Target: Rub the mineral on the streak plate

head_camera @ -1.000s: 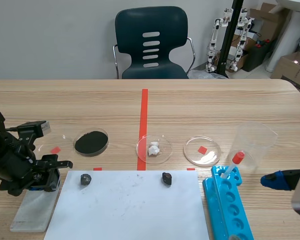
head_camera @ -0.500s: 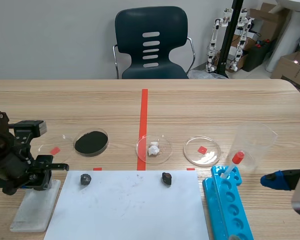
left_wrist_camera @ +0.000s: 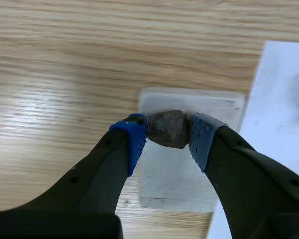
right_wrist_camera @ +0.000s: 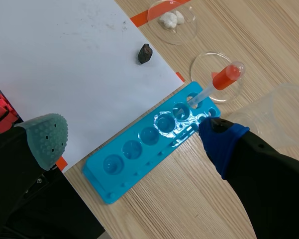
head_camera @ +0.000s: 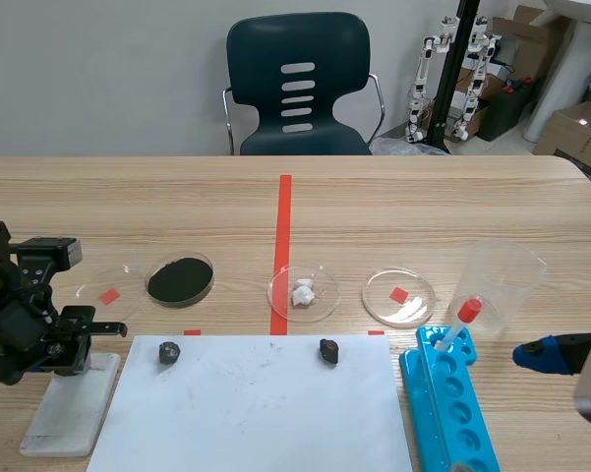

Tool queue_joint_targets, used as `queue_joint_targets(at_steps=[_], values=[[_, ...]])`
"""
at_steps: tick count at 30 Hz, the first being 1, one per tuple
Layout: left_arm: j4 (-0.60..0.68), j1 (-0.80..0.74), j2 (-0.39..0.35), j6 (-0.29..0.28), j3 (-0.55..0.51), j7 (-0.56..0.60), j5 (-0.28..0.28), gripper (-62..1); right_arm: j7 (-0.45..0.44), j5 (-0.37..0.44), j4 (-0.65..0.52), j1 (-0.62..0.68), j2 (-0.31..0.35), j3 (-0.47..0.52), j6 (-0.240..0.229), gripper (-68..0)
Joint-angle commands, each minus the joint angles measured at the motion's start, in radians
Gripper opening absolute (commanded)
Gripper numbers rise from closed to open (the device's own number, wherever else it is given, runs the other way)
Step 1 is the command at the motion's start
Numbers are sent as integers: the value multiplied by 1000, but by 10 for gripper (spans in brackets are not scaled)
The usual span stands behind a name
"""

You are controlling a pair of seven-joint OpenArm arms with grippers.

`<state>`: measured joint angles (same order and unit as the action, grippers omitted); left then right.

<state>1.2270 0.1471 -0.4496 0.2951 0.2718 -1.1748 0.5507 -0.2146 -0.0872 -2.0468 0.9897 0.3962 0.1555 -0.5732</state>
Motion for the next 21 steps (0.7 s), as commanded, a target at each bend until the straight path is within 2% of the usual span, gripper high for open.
queue_joint_targets(at_steps=[1, 5, 10, 12, 17, 21], values=[[2, 2, 0, -12, -2, 7, 40, -479, -8, 8, -16, -6, 11, 2, 1, -128], [2, 2, 0, -44, -2, 16, 121, -479, -8, 8, -16, -6, 11, 2, 1, -128], [2, 2, 0, -47, -2, 20, 141, -479, -8, 8, -16, -6, 11, 2, 1, -128], [2, 2, 0, -45, -2, 18, 107, -479, -8, 8, -16, -6, 11, 2, 1, -128], [2, 2, 0, 10, -2, -23, -37, -479, -8, 8, -16, -6, 11, 2, 1, -128], [2, 2, 0, 38, -2, -48, -120, -479, -8, 8, -16, -6, 11, 2, 1, -128]])
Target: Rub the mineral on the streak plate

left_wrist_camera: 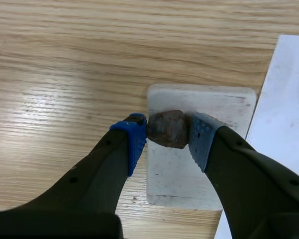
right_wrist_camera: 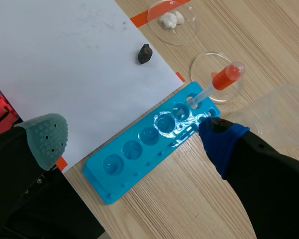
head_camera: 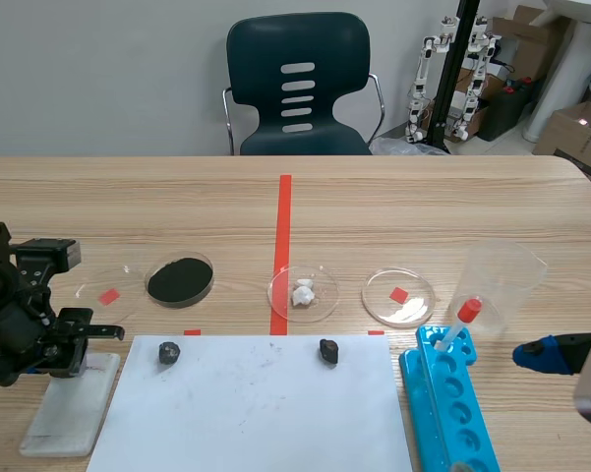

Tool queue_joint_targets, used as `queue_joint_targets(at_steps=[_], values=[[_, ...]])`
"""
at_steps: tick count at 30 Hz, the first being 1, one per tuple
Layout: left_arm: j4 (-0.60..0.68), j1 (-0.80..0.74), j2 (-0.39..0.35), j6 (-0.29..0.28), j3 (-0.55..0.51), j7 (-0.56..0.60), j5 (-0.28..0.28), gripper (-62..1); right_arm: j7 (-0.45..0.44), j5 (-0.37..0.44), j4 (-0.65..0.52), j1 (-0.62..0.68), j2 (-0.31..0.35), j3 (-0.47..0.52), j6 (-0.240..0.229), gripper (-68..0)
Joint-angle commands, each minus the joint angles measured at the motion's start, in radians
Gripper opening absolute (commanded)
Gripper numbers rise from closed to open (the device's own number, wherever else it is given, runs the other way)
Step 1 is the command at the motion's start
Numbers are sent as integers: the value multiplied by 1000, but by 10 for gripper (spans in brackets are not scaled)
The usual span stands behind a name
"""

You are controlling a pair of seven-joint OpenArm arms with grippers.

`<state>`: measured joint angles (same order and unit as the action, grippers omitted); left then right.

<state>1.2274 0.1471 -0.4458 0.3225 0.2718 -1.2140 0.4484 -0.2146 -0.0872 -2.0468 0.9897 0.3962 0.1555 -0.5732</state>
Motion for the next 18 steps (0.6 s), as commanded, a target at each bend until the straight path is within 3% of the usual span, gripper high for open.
queue_joint_targets(at_steps=[1, 6, 9, 12, 18], values=[[2, 2, -4, 20, -2, -18, -43, -479, -8, 8, -16, -6, 11, 2, 1, -128], [2, 2, -4, 79, -3, -43, -199, -479, -8, 8, -16, -6, 11, 2, 1, -128], [2, 2, -4, 88, -3, -39, -248, -479, -8, 8, -16, -6, 11, 2, 1, -128], [2, 2, -4, 110, -3, -27, -274, -479, -8, 8, -16, -6, 11, 2, 1, -128], [13, -18, -21, 143, -4, 39, -274, -479, -8, 8, -16, -6, 11, 2, 1, -128]])
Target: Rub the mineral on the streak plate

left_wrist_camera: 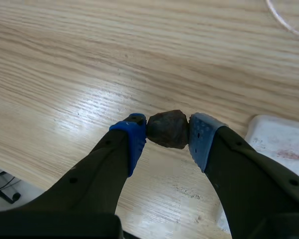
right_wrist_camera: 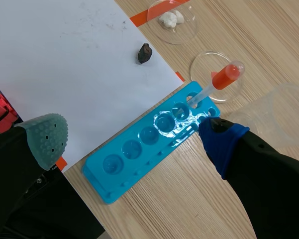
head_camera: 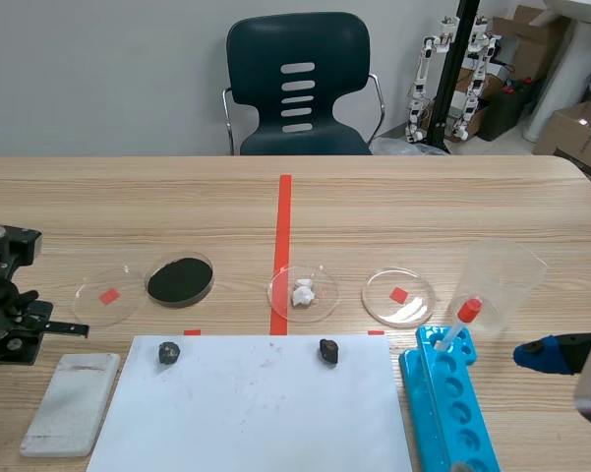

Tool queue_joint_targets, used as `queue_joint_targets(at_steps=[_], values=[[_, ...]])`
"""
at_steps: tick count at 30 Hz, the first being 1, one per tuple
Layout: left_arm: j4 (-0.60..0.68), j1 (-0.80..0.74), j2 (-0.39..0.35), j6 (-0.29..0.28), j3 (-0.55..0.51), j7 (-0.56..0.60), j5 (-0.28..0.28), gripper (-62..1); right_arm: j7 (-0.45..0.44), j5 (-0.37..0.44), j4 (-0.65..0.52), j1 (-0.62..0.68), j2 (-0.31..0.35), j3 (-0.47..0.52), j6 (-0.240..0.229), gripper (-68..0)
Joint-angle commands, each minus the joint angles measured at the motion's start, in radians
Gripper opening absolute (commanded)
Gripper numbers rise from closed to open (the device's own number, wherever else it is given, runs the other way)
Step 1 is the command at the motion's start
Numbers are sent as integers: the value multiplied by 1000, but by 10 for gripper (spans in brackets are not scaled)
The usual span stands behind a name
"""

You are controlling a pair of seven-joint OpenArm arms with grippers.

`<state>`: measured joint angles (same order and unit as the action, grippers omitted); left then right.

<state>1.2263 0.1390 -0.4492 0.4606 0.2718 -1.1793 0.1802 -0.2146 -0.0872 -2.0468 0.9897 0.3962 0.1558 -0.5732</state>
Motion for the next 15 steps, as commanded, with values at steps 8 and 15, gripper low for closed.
queue_joint_targets(at_steps=[8, 15], values=[[137, -119, -77, 47, -5, 167, 72, -479, -8, 8, -16, -6, 11, 2, 1, -128], [289, -243, -114, 49, -5, 303, 101, -479, -8, 8, -16, -6, 11, 2, 1, -128]])
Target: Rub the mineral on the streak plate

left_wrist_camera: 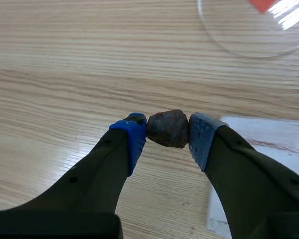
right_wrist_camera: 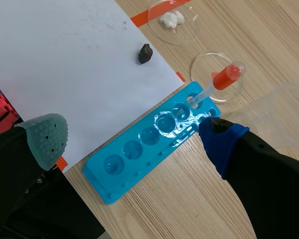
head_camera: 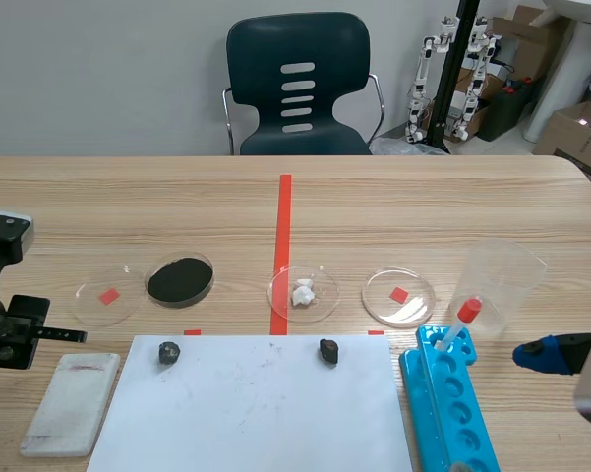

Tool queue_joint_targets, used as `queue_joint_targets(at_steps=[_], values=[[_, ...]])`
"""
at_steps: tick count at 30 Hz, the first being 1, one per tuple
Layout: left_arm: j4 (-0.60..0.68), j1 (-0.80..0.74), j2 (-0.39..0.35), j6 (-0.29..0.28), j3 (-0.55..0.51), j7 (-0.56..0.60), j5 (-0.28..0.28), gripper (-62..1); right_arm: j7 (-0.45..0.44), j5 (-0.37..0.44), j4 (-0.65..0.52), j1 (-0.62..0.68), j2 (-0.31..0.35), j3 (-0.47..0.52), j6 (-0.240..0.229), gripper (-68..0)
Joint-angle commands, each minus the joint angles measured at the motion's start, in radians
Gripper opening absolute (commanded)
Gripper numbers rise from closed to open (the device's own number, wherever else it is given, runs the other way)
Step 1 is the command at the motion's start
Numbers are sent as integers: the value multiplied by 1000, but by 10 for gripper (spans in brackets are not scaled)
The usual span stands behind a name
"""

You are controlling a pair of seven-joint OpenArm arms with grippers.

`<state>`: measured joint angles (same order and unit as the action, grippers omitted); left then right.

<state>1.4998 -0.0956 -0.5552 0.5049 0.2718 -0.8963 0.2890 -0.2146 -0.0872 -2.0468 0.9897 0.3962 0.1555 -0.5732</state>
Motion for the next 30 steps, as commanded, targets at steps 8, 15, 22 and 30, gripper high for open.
queue_joint_targets(at_steps=[8, 15, 22, 30], values=[[161, -171, -11, -3, -30, 214, -8, -479, -8, 8, -16, -6, 11, 2, 1, -128], [288, -323, -10, -127, -84, 391, -7, -479, -8, 8, -16, -6, 11, 2, 1, -128], [423, -501, -6, -351, -130, 619, -8, -479, -8, 8, -16, -6, 11, 2, 1, -128], [560, -678, 71, -531, -205, 751, -8, -479, -8, 8, -16, -6, 11, 2, 1, -128]])
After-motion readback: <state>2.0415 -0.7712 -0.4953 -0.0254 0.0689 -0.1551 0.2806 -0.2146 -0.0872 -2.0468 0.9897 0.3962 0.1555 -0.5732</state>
